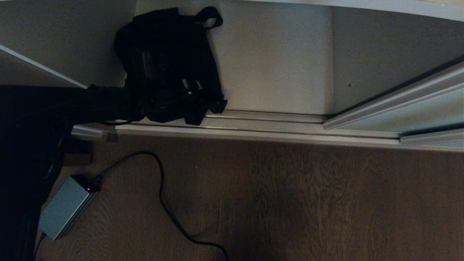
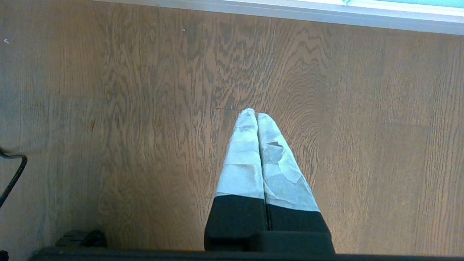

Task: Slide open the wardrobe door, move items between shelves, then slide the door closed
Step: Place the bag on the lower shelf

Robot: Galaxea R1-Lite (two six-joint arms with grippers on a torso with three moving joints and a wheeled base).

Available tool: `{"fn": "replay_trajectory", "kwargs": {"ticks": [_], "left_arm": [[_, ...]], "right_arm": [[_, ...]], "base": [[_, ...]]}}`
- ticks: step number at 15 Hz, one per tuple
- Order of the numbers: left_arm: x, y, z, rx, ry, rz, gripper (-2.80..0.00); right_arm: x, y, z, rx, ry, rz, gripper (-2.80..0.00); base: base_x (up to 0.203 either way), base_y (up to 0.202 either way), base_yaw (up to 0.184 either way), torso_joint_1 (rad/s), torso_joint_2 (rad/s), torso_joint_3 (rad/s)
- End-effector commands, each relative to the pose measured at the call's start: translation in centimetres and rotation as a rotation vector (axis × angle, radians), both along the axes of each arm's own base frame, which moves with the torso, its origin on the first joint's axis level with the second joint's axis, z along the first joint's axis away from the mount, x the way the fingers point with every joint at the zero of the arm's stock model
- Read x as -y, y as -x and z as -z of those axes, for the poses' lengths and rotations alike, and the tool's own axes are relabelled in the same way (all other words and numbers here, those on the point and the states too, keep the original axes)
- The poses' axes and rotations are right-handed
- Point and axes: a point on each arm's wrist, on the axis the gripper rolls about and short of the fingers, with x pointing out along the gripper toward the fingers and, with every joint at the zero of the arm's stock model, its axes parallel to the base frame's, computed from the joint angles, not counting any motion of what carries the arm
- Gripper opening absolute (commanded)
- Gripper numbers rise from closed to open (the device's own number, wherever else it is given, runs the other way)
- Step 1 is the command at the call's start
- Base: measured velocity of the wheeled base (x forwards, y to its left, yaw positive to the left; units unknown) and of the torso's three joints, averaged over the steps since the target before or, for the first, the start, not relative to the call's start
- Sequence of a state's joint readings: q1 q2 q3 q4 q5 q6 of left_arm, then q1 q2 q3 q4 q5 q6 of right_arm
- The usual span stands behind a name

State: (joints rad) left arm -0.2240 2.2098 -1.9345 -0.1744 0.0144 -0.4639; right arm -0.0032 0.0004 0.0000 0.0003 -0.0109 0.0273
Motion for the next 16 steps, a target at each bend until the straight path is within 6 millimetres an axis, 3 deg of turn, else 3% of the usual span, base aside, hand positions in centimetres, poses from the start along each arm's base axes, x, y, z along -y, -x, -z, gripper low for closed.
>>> {"fn": "replay_trajectory", "kwargs": {"ticks": [1, 4, 5, 6, 8, 12, 16], "left_arm": [[0.3, -1.5, 2.7, -0.030, -0.040, -0.004, 0.00], [0.4, -1.8, 2.5, 0.032, -0.030, -0.017, 0.00], [0.3, -1.9, 2.2, 0.062, -0.012, -0.054, -0.46], [0.2, -1.8, 1.9, 0.081, 0.002, -0.078, -2.80], [0.1, -1.7, 1.3, 0.121, -0.025, -0.117, -2.80], [0.1, -2.7, 3.2, 0.104, -0.144, -0.115, -2.80], [0.1, -3.6, 3.6, 0.232, -0.109, -0.130, -2.80]], "right_arm": [[0.0, 0.0, 0.0, 0.002, 0.000, 0.000, -2.80], [0.0, 0.0, 0.0, 0.002, 0.000, 0.000, -2.80], [0.0, 0.0, 0.0, 0.004, 0.000, 0.000, -2.80], [0.0, 0.0, 0.0, 0.003, 0.000, 0.000, -2.80], [0.0, 0.0, 0.0, 0.002, 0.000, 0.000, -2.80], [0.0, 0.0, 0.0, 0.001, 0.000, 0.000, -2.80], [0.0, 0.0, 0.0, 0.002, 0.000, 0.000, -2.80]], "base": [[0.000, 0.000, 0.000, 0.000, 0.00, 0.000], [0.000, 0.000, 0.000, 0.000, 0.00, 0.000], [0.000, 0.000, 0.000, 0.000, 0.00, 0.000], [0.000, 0.000, 0.000, 0.000, 0.00, 0.000], [0.000, 0.000, 0.000, 0.000, 0.00, 0.000], [0.000, 0.000, 0.000, 0.000, 0.00, 0.000], [0.000, 0.000, 0.000, 0.000, 0.00, 0.000]]}}
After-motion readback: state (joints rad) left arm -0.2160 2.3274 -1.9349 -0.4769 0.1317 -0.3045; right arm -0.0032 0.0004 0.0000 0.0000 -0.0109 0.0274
